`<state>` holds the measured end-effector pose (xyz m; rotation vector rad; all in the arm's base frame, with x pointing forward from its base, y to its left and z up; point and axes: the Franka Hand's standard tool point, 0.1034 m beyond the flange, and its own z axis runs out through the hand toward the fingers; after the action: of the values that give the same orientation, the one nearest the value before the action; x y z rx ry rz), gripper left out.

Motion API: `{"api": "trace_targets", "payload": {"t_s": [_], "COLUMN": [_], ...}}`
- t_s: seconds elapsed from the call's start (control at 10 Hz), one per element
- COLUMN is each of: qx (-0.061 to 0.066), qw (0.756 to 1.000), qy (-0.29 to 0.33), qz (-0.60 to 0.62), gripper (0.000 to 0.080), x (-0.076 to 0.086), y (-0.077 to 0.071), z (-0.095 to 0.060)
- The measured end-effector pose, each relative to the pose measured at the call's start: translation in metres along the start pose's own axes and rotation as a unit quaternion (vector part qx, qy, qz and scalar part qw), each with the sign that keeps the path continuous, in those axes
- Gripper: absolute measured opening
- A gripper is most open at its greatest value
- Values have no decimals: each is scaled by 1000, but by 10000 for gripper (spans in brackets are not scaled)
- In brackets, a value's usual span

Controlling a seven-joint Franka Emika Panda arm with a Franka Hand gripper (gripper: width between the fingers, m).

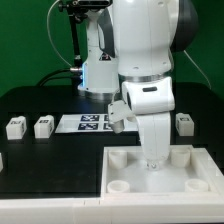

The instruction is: Assemble one leg

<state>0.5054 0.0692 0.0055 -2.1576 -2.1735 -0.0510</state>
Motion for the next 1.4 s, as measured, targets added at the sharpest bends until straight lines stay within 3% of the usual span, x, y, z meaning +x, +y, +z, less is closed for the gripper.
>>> {"api": "trace_targets", "payload": {"t_s": [0.5,0.6,0.7,0.9,1.2,1.4], "qx": [-4,-19,-26,-37,-34,-31], "qw": [1000,1000,998,986,921,889], "qy": [0,-1,-5,-6,8,18], "qz": [6,21,57,162,387,457], "gripper": [649,649,649,649,649,649], "x": [-1,0,4,30,103,106], "y": [2,6,3,-8,-29,-32], "z": [-3,-17,-31,-58,-53,-51]}}
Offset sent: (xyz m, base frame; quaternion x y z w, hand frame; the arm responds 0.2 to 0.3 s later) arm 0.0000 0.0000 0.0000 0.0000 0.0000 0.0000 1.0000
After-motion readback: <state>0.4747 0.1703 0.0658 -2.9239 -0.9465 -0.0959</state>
